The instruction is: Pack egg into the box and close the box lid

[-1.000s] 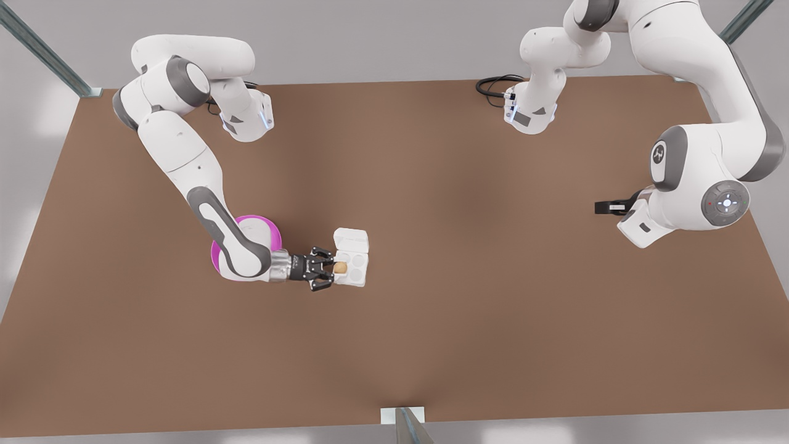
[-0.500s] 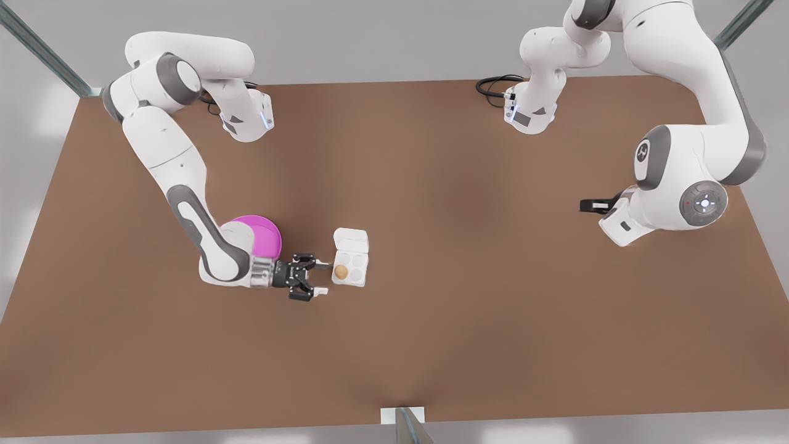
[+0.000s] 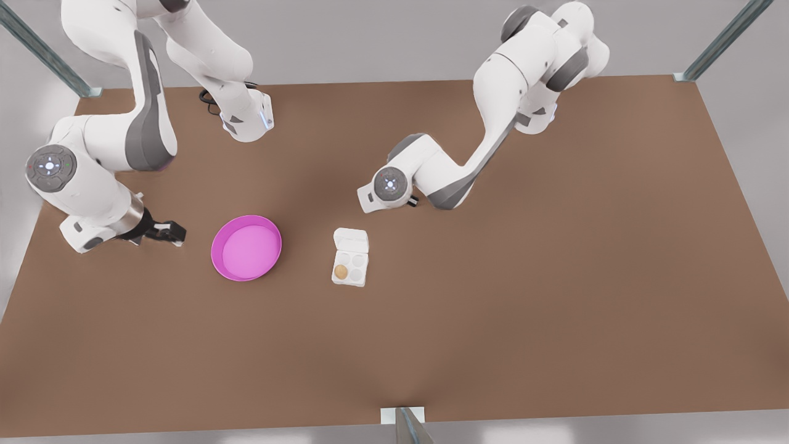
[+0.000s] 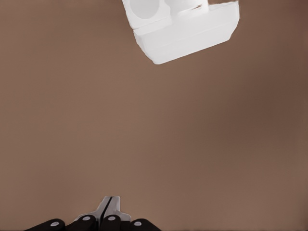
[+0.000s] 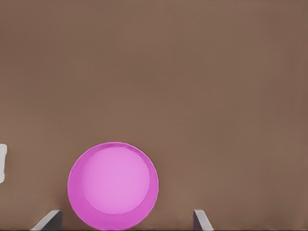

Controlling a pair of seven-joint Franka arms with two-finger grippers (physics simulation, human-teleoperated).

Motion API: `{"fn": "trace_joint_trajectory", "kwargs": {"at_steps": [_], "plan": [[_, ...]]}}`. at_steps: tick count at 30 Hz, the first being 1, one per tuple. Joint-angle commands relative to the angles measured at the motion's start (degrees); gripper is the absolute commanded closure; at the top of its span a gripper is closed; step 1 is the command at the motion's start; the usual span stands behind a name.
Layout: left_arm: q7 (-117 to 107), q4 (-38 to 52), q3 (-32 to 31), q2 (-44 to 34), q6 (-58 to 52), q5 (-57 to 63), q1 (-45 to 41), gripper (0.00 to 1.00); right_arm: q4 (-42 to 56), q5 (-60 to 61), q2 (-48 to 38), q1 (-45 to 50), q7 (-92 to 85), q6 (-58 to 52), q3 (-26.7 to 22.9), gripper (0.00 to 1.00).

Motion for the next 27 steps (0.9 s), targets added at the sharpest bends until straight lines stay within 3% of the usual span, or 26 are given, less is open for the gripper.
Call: {"fn": "trace_joint_trajectory", "kwargs": {"at_steps": [1, 3, 7, 13, 27], "plan": [[-33.04, 5.37, 0.55, 4.45, 5.95, -0.39, -2.25, 0.79, -2.86, 0.62, -3.22, -0.61, -13.64, -0.15, -0.11, 0.0], [-34.53, 9.59, 1.35, 7.62, 6.21, -0.39, -4.8, 0.79, -3.39, 0.97, -3.04, -0.7, -13.64, -0.23, -0.2, 0.0], [-34.53, 9.68, 2.4, 10.79, 13.5, -0.39, -5.68, 0.79, -4.09, 1.76, -2.69, -1.4, -13.64, -0.23, -0.55, 0.0], [-33.92, 13.02, 2.84, 14.92, 15.62, -0.39, -6.65, 0.79, -6.2, 2.64, -3.74, -1.57, -13.73, -0.59, -1.61, 0.0], [-24.88, 13.55, 3.19, 15.62, 17.9, -0.48, -4.54, 0.79, -6.64, 2.73, -3.04, -1.66, -14.35, -0.32, -3.19, 0.0]]}}
